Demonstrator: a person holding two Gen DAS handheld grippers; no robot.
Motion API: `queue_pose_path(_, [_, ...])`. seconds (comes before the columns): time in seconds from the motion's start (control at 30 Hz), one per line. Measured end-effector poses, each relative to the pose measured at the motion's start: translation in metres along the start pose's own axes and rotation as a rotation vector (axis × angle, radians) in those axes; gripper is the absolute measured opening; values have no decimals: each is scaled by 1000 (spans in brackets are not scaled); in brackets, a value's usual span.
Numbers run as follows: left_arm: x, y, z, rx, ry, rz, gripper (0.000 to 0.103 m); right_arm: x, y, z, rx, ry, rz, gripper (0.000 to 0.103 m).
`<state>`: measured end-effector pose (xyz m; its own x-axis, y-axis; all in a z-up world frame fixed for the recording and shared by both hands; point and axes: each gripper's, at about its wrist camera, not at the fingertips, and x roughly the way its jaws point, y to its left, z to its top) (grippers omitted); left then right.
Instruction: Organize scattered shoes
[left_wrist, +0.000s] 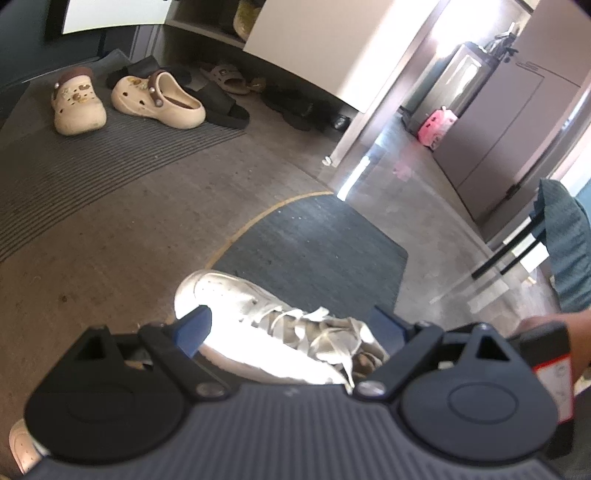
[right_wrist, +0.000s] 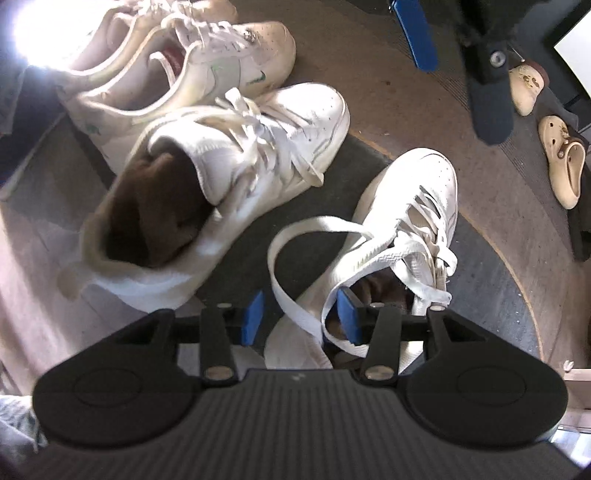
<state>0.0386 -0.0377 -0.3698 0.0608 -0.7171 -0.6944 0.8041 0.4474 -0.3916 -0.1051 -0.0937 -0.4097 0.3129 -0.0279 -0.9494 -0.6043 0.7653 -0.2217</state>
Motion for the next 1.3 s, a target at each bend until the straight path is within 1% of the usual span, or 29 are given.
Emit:
queue_pose_path(0.07, [-2,0,0,0,-2,3,94,4,-2,0,24,12,-5,43])
queue_pose_path(0.13, [-1,0,-1,0,-1,4,94,5,-5,0,62,16,0,38])
queue_pose_path(0.2, [-1,-1,-1,1,0,4,94,6,-10,0,106,23,3,25])
queue_pose_path(0.33, [0,-1,-1,2,3,5,94,6,-22,-2,197,23,32,21])
queue_pose_path(0.43, [1,-2,-2,3,4,6,94,3,-24,-3,225,18,44,17])
queue_pose_path(0.53, [1,-3,-2,4,6,6,94,-5,-29,-5,273,5,67,8])
queue_pose_path(0.7, [2,-3,-3,6,9,7,94,-12,-42,-10,356,-23,90,7])
queue_pose_path(0.77, [2,-3,-3,7,11,9,94,-16,-51,-14,386,-24,76,6])
queue_pose_path(0.8, [2,-2,-3,7,11,12,94,-17,-57,-17,391,-12,47,6])
queue_pose_path(0.9, [1,2,-3,8,13,21,94,-12,-77,-29,449,35,5,6])
queue_pose_path(0.97, [1,3,-1,6,12,28,94,-6,-83,-31,447,60,5,6])
queue_pose_path(1.07, [-1,5,1,2,4,37,94,9,-77,-23,404,92,42,6])
queue_pose_path(1.13, [-2,6,1,1,2,40,94,35,-69,-15,359,137,101,6])
queue_pose_path(1.17, [-2,7,1,1,0,41,94,36,-68,-15,357,141,103,6])
queue_pose_path(1.23, [-3,8,1,0,-3,43,94,52,-76,-14,393,164,171,6])
queue_pose_path(1.3, [-4,9,1,-3,-2,44,94,53,-78,-13,378,182,186,7])
